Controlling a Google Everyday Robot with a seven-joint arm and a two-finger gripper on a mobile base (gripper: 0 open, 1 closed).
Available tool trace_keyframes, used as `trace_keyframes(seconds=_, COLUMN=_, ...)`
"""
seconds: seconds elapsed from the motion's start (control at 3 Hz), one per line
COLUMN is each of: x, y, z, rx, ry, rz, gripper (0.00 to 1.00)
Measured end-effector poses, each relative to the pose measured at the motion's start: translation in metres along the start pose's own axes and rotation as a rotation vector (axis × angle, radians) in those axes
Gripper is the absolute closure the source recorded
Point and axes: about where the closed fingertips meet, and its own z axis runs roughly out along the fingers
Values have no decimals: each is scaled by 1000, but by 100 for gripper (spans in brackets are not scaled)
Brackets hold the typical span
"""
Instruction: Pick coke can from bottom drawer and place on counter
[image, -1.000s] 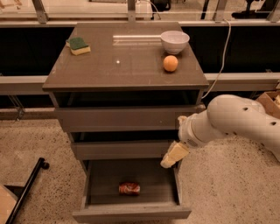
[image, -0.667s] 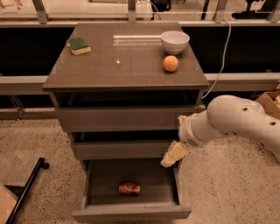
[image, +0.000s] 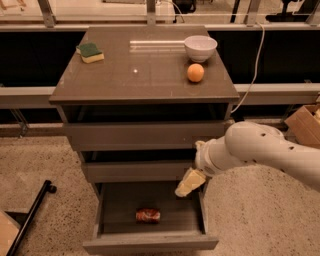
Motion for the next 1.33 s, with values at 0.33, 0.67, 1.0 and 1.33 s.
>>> trace_keyframes(seconds=0.33, x=6, y=3, z=37, rx=-22, ry=-49, rz=1, gripper=0)
trace_keyframes(seconds=0.67, x=13, y=4, z=77, rx=-65, ry=-128, rz=32, gripper=0)
trace_keyframes(seconds=1.0, x=23, y=13, z=92, rx=-96, ry=-124, rz=46, gripper=0)
trace_keyframes(seconds=1.33, x=22, y=14, z=97, rx=-89, ry=-109, rz=37, gripper=0)
